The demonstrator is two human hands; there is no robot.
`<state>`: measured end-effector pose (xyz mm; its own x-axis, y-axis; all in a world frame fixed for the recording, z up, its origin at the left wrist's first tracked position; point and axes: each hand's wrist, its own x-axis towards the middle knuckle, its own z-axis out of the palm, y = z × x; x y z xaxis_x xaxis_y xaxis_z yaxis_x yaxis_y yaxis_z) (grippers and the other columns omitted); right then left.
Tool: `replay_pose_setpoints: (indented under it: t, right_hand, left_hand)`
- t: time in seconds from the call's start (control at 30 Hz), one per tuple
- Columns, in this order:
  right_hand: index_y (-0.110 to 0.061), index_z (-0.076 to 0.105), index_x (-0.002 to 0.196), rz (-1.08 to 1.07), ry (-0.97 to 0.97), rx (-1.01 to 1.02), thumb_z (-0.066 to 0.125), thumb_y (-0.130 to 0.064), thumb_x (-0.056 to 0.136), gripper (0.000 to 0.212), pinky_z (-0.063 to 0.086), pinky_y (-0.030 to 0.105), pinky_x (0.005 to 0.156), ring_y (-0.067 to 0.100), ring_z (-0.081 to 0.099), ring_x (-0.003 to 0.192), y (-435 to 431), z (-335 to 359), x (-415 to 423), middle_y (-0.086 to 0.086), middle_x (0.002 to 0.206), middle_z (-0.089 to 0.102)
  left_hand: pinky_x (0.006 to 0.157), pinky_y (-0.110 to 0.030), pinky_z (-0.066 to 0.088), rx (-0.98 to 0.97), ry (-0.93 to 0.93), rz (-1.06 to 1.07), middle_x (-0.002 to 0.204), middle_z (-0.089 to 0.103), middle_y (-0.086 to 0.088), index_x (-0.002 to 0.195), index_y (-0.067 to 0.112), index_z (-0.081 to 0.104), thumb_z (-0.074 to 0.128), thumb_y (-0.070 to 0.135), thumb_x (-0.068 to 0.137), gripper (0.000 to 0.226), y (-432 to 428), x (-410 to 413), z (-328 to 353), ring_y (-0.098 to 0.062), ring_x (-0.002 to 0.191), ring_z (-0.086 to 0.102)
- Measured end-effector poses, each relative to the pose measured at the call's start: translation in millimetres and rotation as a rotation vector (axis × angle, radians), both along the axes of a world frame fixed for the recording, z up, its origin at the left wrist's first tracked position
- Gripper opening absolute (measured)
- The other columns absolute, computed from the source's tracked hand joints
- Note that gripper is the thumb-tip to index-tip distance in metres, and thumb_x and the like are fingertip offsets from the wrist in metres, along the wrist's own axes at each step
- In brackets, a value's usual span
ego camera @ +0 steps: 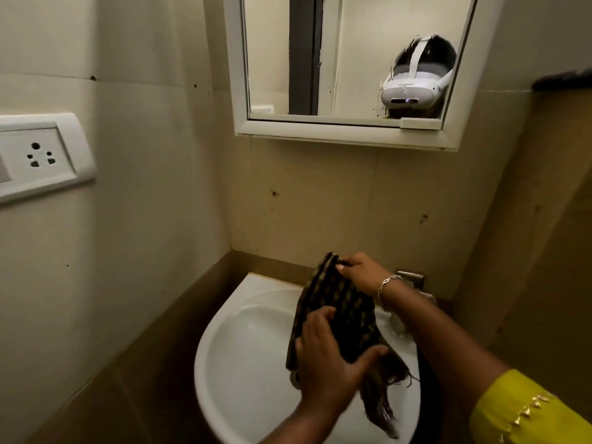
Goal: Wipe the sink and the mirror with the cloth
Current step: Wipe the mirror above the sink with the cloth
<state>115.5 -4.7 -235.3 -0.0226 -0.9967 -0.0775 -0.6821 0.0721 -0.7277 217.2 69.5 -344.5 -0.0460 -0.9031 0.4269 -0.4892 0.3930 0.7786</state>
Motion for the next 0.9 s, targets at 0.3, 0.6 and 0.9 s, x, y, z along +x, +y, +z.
replay_pose_setpoints:
  t: [0.3, 0.6, 0.9]
  right_hand:
    - [-0.015, 0.054, 0.076, -0.028, 0.064, -0.103, 0.041, -0.009, 0.096, 0.025, 0.032, 0.027, 0.058, 0.019, 0.046, 0.068, -5.0, -4.8, -11.6, 0.009, 0.074, 0.052]
    - [-0.007, 0.059, 0.088, 0.072, 0.15, -0.1, 0.042, -0.006, 0.095, 0.018, 0.038, 0.027, 0.067, 0.021, 0.053, 0.076, -12.3, 2.8, -28.8, 0.011, 0.081, 0.057]
    - [0.004, 0.06, 0.108, 0.281, 0.004, -0.105, 0.041, 0.0, 0.094, 0.025, 0.043, 0.025, 0.078, 0.017, 0.053, 0.089, -3.7, 18.0, -16.9, 0.017, 0.101, 0.062]
  left_hand:
    - [0.061, -0.031, 0.045, -0.078, -0.209, 0.103, 0.083, 0.061, 0.001, 0.088, 0.02, 0.052, 0.065, 0.018, 0.067, 0.024, -12.6, -5.1, -3.2, -0.02, 0.075, 0.061]
    - [0.07, -0.018, 0.046, -0.214, -0.161, -0.243, 0.091, 0.061, -0.002, 0.093, 0.011, 0.061, 0.051, 0.002, 0.086, 0.015, -64.6, 27.9, 42.9, -0.013, 0.083, 0.057]
    - [0.065, -0.015, 0.039, -0.421, -0.274, -0.357, 0.091, 0.058, -0.011, 0.094, 0.004, 0.064, 0.052, -0.001, 0.082, 0.018, -88.8, 29.4, 93.8, -0.021, 0.08, 0.057]
